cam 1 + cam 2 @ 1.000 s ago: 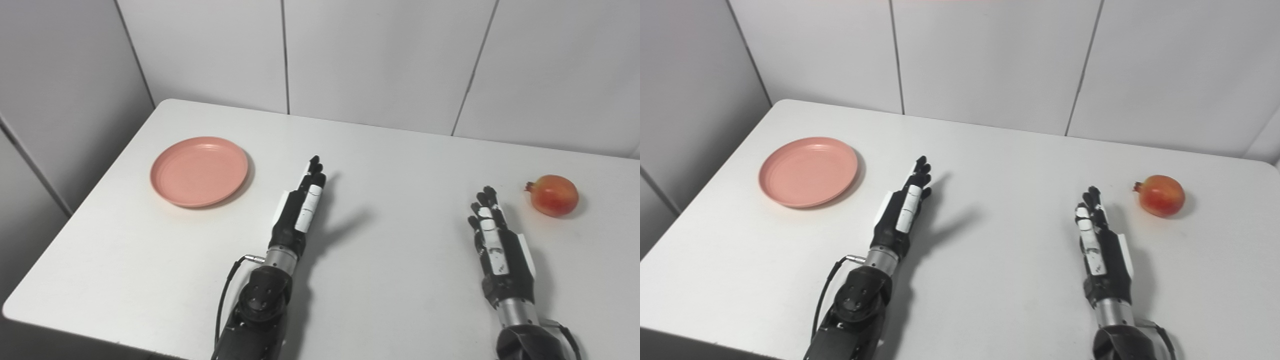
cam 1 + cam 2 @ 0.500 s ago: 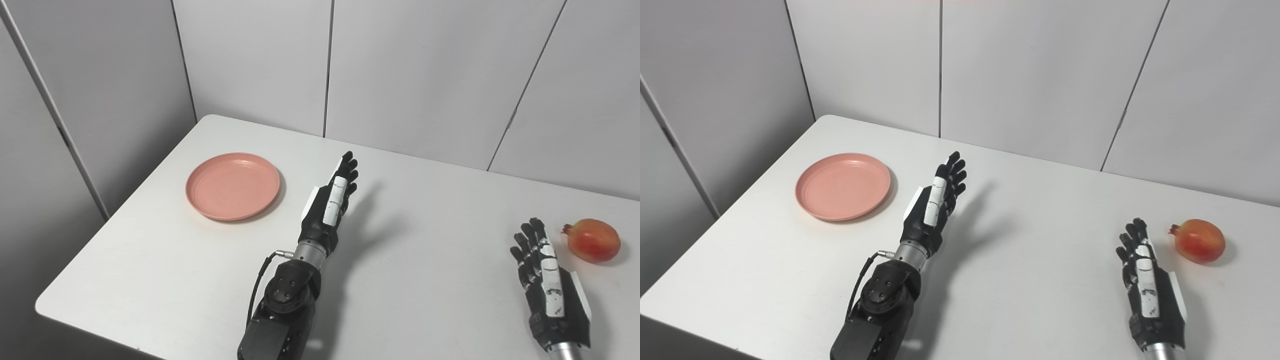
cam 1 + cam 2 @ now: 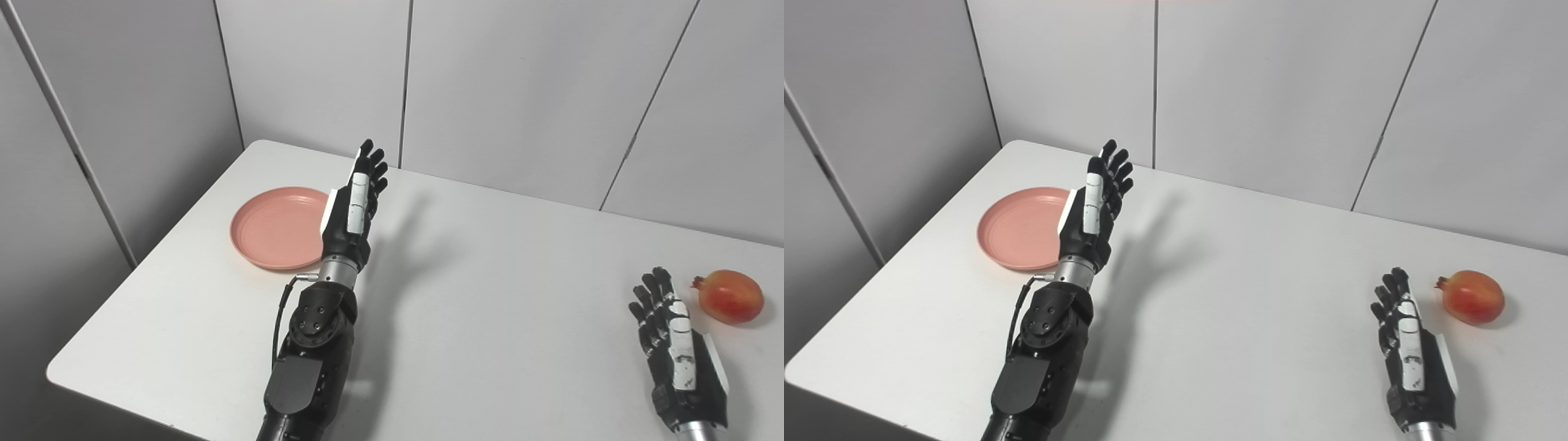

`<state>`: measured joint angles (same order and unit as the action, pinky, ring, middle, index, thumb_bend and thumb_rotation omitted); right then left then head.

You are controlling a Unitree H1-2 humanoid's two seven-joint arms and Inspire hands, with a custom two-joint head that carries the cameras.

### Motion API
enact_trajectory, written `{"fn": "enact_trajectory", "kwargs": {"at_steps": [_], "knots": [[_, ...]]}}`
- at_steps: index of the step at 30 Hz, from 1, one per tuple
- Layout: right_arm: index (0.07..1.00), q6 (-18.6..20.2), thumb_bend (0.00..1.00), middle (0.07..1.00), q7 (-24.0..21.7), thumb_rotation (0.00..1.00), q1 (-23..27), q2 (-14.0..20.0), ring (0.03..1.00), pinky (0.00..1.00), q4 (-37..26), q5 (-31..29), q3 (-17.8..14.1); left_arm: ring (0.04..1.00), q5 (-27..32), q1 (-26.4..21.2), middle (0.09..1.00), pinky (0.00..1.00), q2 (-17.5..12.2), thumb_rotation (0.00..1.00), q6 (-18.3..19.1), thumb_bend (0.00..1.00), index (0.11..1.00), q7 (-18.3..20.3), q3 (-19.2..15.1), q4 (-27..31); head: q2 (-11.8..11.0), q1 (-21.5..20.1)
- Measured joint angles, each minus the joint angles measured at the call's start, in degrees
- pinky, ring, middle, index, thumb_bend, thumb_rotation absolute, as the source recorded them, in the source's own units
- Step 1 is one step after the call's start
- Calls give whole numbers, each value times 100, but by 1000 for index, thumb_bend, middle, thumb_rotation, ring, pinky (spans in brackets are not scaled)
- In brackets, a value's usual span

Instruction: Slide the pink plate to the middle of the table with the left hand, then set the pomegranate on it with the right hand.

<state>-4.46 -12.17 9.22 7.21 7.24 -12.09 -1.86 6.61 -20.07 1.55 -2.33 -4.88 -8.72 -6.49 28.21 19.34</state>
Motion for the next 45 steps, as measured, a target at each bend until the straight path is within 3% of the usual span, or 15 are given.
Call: {"fn": "enact_trajectory", "kwargs": {"at_steps": [4, 17, 22, 31, 37, 45], "knots": [[1000, 0, 493, 1000, 0, 968, -1, -5, 1000, 1000, -9, -2, 1, 894, -173, -38, 892, 888, -93, 1000, -110, 882, 881, -205, -168, -75, -9, -9], [1000, 0, 478, 1000, -1, 975, -30, 0, 1000, 1000, -38, 12, 1, 868, -54, -112, 864, 863, -744, 1000, -204, 908, 848, -323, -620, -365, -62, -18], [1000, 0, 491, 1000, -1, 942, -31, -5, 1000, 1000, -43, -3, -2, 843, -76, -115, 838, 832, -817, 1000, -76, 908, 834, -553, -777, -228, -35, 26], [1000, 0, 474, 1000, -26, 972, -30, -4, 1000, 1000, -36, -8, 1, 815, -158, -121, 808, 797, -1072, 1000, 99, 936, 796, -719, -975, -280, -211, 35], [1000, 0, 474, 1000, -44, 949, -61, -5, 1000, 1000, -78, 3, 11, 794, -12, -121, 791, 769, -1087, 1000, 44, 941, 775, -861, -1275, -561, -193, 35], [1000, 0, 455, 1000, -69, 969, -77, -8, 1000, 1000, -97, -4, 13, 810, 15, -121, 807, 779, -1418, 1000, -30, 941, 799, -861, -1402, -843, -193, 114]]}}
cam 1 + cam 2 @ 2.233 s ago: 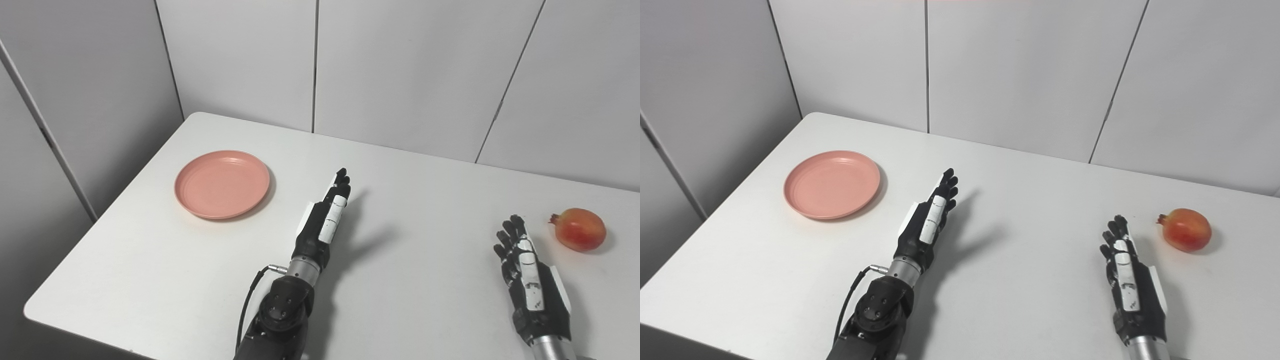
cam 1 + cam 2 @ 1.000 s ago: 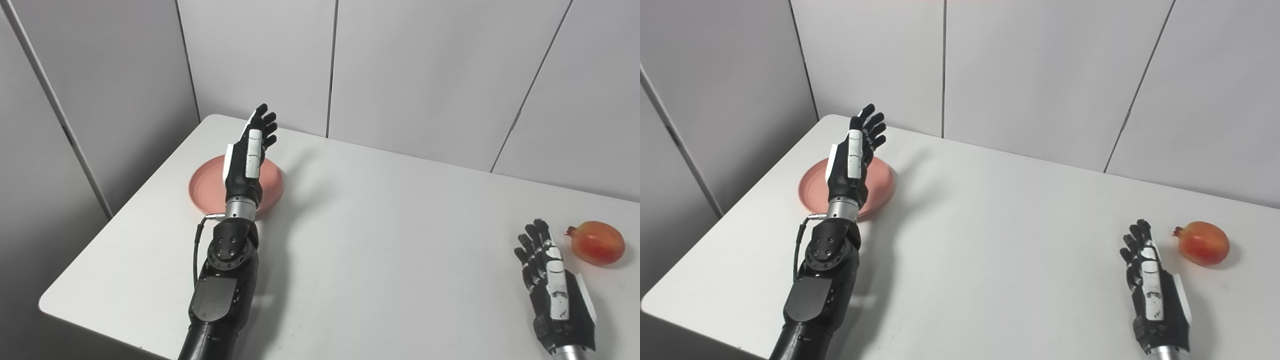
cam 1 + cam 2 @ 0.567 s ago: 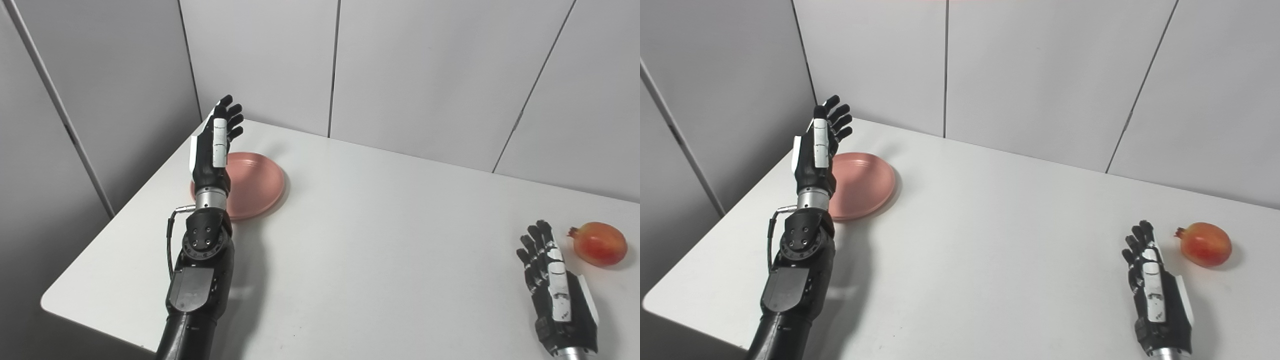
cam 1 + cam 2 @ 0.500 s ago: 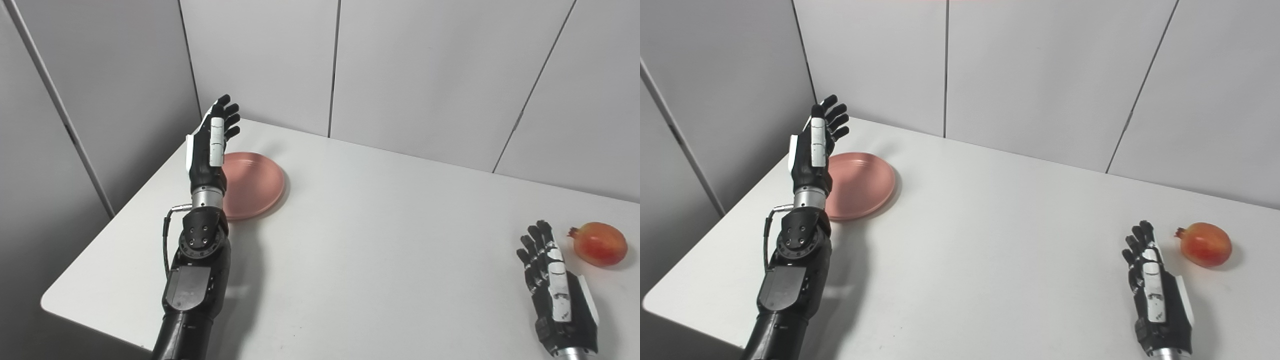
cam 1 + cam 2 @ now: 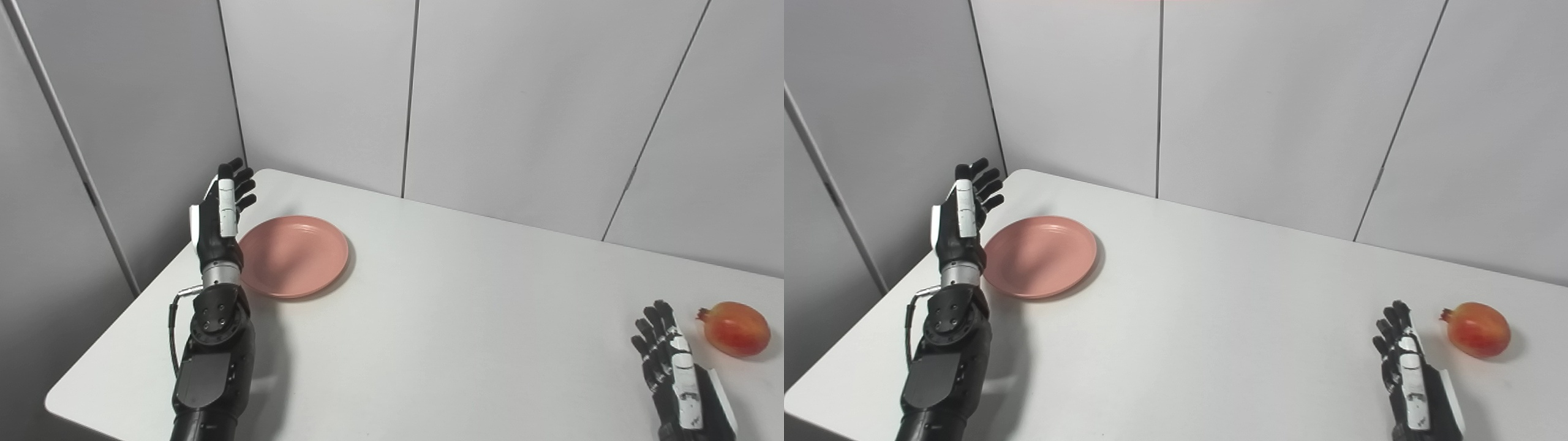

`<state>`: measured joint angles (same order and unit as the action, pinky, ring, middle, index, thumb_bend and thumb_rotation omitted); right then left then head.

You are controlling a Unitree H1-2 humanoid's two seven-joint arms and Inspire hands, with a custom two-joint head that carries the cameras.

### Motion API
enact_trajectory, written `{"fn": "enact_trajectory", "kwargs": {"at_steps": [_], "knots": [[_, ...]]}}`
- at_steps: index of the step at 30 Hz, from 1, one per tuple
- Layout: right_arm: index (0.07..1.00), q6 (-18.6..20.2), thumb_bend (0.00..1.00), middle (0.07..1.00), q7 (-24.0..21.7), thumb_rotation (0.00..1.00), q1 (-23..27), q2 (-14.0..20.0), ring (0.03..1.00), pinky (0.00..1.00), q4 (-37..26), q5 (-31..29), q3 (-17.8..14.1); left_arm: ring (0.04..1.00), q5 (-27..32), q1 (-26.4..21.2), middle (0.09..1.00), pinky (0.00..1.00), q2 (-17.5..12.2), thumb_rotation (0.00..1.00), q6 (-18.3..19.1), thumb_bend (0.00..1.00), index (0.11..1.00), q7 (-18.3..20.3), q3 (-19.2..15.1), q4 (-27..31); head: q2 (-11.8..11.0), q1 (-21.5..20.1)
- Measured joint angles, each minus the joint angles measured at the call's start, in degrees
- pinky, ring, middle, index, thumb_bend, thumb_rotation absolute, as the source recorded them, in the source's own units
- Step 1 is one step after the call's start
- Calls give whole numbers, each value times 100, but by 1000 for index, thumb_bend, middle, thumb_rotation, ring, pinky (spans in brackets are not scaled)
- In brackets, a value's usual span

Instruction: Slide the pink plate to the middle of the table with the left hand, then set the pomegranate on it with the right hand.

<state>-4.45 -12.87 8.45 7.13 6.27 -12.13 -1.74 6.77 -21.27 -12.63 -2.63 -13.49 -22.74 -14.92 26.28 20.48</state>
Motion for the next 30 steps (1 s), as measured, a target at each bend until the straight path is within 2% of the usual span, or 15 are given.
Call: {"fn": "enact_trajectory", "kwargs": {"at_steps": [5, 15, 22, 30], "knots": [[1000, 0, 439, 1000, 0, 966, -33, 0, 1000, 1000, -43, -14, -7, 821, 41, 25, 819, 793, -74, 1000, -39, 947, 806, -7, -12, -316, 0, 18], [1000, 0, 431, 1000, -20, 972, -33, -3, 1000, 1000, -40, -87, -22, 842, -65, 27, 844, 816, -310, 1000, -325, 867, 837, -7, 20, -841, -26, 96], [1000, 2, 439, 1000, -25, 958, -36, 0, 1000, 1000, -43, -156, -27, 872, 24, 33, 873, 849, -321, 1000, -336, 873, 861, 56, 32, -1101, -26, 97], [1000, 2, 432, 1000, -25, 960, -58, 1, 1000, 1000, -70, -160, -24, 880, 69, 34, 872, 871, -243, 1000, -339, 862, 858, 32, 31, -1223, -132, 0]]}}
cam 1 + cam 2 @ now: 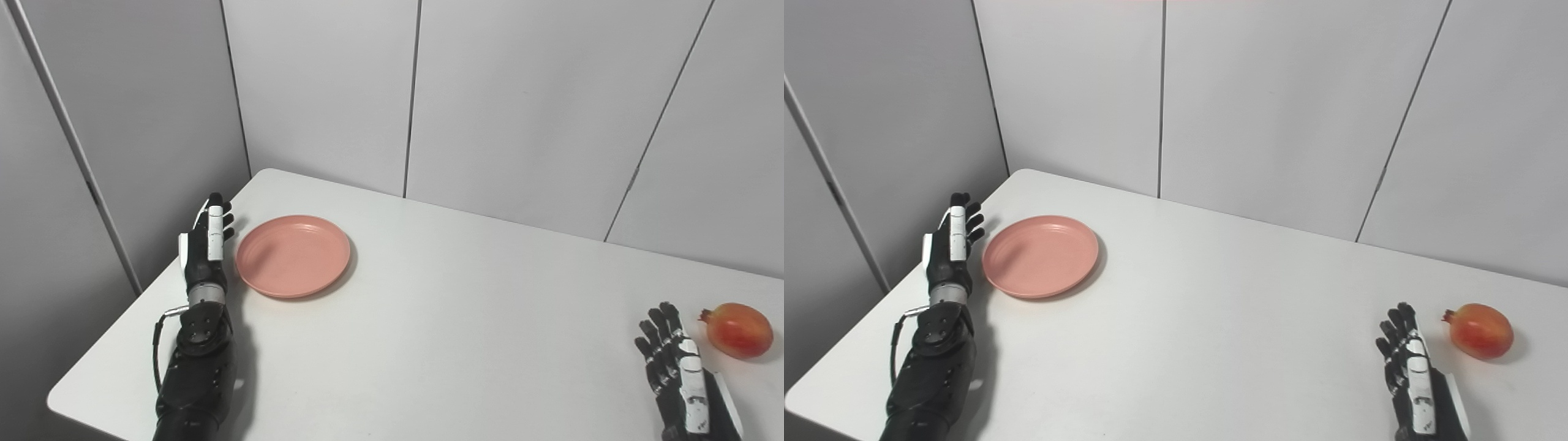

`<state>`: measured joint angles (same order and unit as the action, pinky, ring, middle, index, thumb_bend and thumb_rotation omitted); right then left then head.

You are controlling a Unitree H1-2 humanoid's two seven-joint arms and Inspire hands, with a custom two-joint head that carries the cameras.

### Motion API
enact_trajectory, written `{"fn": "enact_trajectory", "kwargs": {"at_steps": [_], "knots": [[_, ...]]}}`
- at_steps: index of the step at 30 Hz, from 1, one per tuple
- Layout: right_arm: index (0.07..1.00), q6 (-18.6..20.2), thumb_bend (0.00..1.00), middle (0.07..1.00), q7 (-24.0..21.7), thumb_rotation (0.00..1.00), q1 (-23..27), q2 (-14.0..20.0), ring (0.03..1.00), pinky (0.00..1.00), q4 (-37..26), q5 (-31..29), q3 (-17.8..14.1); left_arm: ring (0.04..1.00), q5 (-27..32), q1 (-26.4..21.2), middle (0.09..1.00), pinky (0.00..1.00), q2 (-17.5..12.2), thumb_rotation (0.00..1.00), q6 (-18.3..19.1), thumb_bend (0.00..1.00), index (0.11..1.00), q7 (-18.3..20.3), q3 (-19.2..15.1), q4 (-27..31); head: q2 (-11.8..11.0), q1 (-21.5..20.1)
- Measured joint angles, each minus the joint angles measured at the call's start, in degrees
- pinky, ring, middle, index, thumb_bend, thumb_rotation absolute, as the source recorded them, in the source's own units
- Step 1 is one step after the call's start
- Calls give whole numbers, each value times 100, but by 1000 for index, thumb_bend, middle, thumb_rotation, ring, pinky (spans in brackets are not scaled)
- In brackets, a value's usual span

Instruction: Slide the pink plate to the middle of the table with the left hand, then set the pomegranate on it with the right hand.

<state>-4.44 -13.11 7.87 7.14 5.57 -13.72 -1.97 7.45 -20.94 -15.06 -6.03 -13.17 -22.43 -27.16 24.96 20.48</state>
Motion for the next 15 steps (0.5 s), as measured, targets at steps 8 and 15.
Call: {"fn": "enact_trajectory", "kwargs": {"at_steps": [8, 15], "knots": [[1000, 0, 444, 1000, 4, 965, -94, 2, 1000, 1000, -101, 101, 24, 889, 123, 0, 885, 907, 7, 1000, -1, 812, 875, 74, 54, -74, -97, 35], [1000, 27, 418, 1000, 11, 988, -166, -7, 1000, 1000, -210, 130, 27, 888, 114, 0, 885, 872, 11, 1000, -188, 855, 877, 92, 256, -203, -79, 17]]}}
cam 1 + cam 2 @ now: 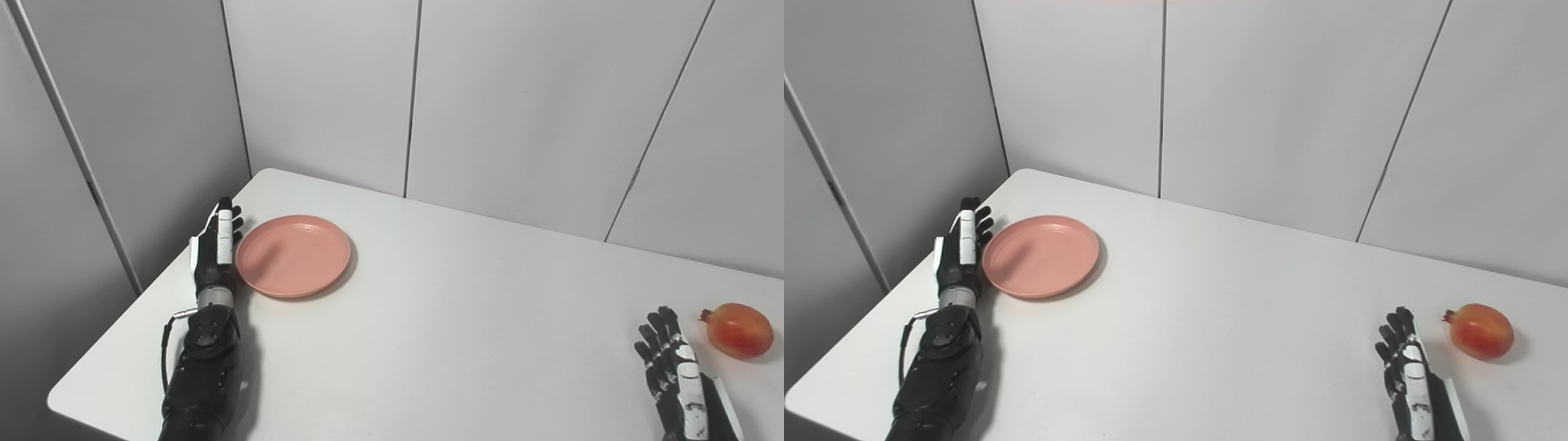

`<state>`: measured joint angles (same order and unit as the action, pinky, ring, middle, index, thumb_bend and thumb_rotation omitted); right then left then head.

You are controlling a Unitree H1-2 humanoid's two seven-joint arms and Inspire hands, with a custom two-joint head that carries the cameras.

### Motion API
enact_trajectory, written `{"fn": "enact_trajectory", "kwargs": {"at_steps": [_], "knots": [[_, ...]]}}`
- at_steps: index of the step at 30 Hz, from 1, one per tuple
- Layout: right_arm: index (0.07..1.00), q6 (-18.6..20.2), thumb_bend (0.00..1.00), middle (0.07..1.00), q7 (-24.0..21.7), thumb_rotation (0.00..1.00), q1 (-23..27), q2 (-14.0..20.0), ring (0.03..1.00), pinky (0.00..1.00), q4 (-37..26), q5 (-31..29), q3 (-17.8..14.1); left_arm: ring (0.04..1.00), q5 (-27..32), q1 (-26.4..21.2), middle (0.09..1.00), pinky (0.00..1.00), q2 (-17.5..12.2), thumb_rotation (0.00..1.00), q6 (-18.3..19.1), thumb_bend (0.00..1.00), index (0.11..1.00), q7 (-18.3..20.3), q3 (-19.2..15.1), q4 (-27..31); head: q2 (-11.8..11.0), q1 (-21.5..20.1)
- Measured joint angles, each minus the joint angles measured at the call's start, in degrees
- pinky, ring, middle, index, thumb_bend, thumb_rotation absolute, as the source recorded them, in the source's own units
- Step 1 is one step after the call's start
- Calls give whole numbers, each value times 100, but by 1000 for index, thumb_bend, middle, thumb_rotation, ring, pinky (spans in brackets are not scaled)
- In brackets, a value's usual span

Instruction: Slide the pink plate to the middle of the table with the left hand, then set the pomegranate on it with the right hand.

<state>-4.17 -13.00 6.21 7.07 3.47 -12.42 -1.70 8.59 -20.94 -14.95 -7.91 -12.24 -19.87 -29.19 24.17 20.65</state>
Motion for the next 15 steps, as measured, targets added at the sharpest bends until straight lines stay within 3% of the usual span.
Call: {"fn": "enact_trajectory", "kwargs": {"at_steps": [3, 10, 15], "knots": [[1000, 6, 416, 1000, 8, 997, -3, 0, 1000, 1000, 0, 0, -5, 899, 4, -3, 896, 877, 0, 1000, -54, 905, 885, 4, 36, -39, 0, 9], [1000, 7, 394, 1000, 8, 997, 1, 4, 1000, 1000, 20, -4, -12, 888, 136, -97, 884, 864, 25, 1000, -178, 890, 866, 95, 62, -189, 0, 88], [1000, 7, 382, 1000, 3, 1000, 16, 2, 1000, 1000, 33, -59, -20, 885, 258, -243, 879, 871, 199, 1000, -270, 868, 862, 190, 83, -290, 26, 97]]}}
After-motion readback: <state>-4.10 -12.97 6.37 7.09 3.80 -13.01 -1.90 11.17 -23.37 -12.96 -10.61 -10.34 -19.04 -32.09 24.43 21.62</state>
